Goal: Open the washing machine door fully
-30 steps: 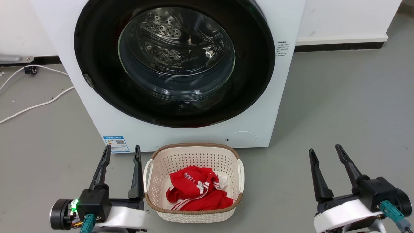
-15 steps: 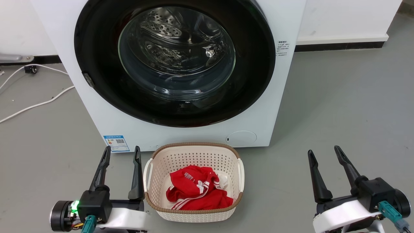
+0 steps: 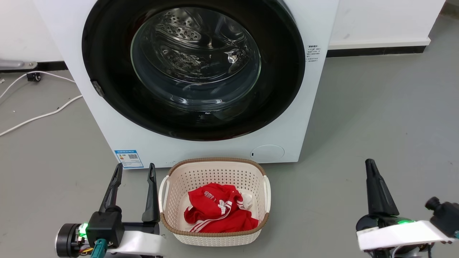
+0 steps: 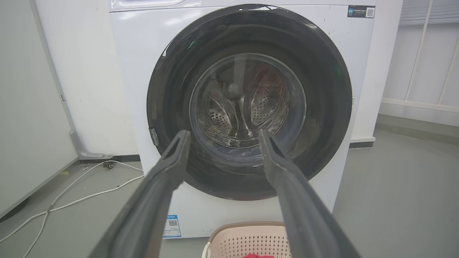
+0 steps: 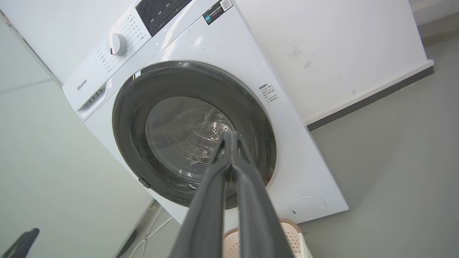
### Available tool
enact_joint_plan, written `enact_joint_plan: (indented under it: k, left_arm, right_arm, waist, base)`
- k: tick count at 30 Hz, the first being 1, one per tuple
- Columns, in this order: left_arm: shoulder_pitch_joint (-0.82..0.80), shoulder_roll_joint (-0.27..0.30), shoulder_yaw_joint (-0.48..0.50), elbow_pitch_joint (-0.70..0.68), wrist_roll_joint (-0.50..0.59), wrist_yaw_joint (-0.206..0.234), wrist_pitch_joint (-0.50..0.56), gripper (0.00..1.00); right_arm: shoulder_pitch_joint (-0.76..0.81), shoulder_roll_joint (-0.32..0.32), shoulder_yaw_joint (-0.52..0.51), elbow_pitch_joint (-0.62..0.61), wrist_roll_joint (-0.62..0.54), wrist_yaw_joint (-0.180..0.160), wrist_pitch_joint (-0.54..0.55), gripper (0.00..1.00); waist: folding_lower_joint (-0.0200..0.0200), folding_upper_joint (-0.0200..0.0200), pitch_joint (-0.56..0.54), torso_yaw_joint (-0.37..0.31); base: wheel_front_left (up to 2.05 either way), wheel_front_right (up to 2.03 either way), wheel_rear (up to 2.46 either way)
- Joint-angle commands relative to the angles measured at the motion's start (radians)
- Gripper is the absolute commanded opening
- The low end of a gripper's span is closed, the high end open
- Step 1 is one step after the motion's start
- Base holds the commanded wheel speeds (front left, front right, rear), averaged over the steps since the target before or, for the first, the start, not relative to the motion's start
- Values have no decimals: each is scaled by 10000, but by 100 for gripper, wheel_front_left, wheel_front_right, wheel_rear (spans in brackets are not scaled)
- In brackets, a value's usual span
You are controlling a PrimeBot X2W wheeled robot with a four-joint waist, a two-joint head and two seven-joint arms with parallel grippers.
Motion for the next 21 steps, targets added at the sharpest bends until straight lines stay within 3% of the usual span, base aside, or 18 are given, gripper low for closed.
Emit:
enact_joint_plan:
  k: [1, 6, 11, 14, 21]
  left_arm:
    - [47, -17, 31, 23, 53, -31, -26, 100]
    - [21, -25, 68, -24, 62, 10, -26, 100]
    - [-80, -35, 156, -130, 35, 85, -26, 100]
    - [-254, -37, 205, -223, 31, 83, -26, 100]
    - [-801, -44, 165, -340, 55, 29, -26, 100]
  right_arm:
    - [-127, 29, 77, -58, 1137, -3, -142, 0]
    - [-349, 24, 68, -132, 5808, -2, -390, 0]
    - [-1049, 24, -244, 62, 9034, -2, -324, 0]
    - [-1904, 18, -687, 457, 10334, -2, 98, 0]
    - [-4539, -1238, -1186, 2411, 11454, -2, 1072, 0]
  waist:
    - [0, -1, 0, 1]
    - [0, -1, 31, -37]
    - [0, -1, 195, -163]
    - [0, -1, 462, -242]
    - [0, -1, 1258, -193]
  base:
    - [0, 0, 0]
    - [0, 0, 0]
    - [0, 0, 0]
    - [0, 0, 0]
    - [0, 0, 0]
